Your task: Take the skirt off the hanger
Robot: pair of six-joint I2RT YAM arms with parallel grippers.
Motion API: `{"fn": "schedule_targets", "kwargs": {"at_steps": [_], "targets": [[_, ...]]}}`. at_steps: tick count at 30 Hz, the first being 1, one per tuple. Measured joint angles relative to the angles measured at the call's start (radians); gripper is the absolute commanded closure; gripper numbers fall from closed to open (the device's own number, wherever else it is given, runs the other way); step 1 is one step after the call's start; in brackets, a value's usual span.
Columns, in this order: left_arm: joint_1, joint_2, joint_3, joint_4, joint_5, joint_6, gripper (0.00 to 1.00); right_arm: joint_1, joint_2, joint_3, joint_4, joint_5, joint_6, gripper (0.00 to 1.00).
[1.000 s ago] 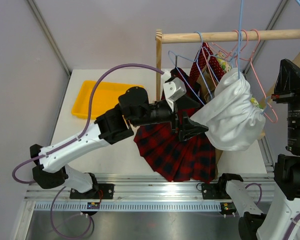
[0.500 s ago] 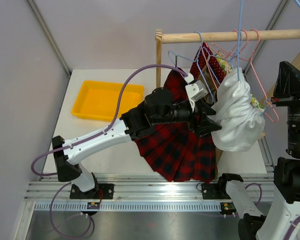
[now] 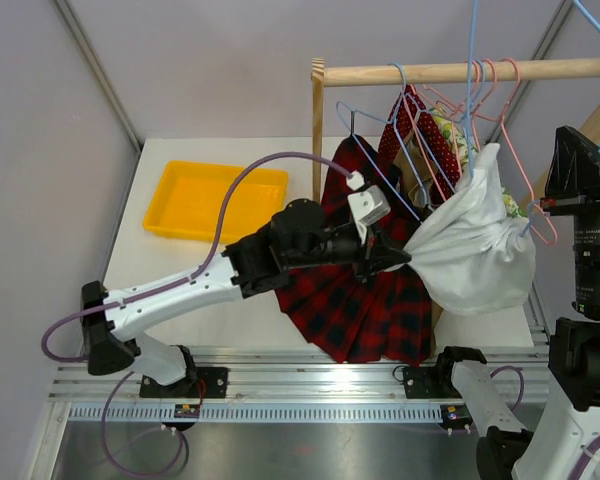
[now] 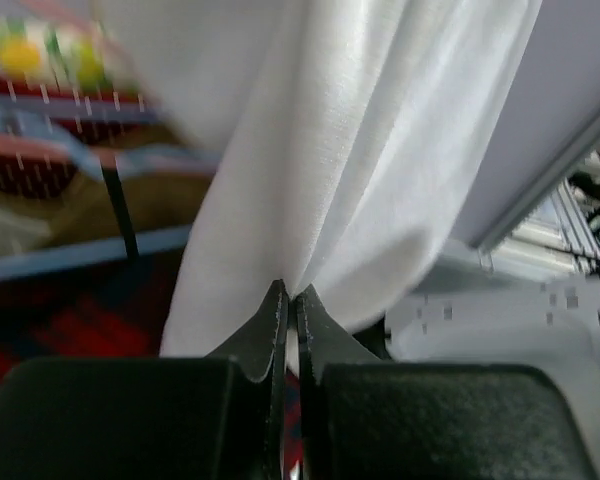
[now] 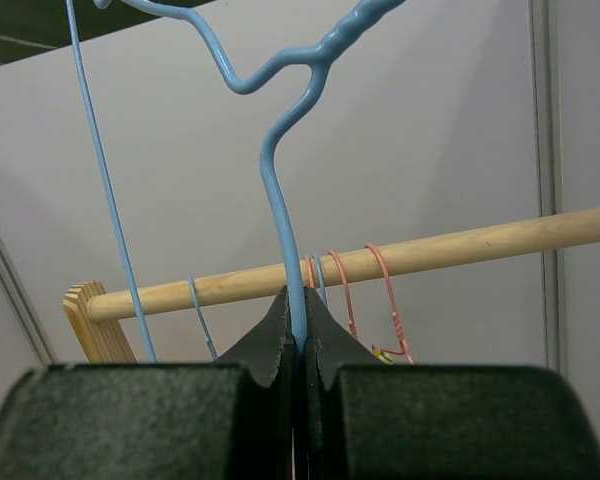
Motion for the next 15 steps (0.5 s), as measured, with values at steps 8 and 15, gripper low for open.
{"fn": "schedule_targets", "kwargs": {"at_steps": [8, 15], "targets": [[-0.003, -0.529, -0.571, 0.013, -0.155, -0.025, 1.0, 0.006, 0.099, 0.138, -0.118, 0.03, -0.045, 1.0], [0.093, -0.9, -0.65, -0.328, -0.444, -0.016, 1.0, 0.005, 0.158, 0.285, -0.086, 0.229, -0.156, 1.0]]}}
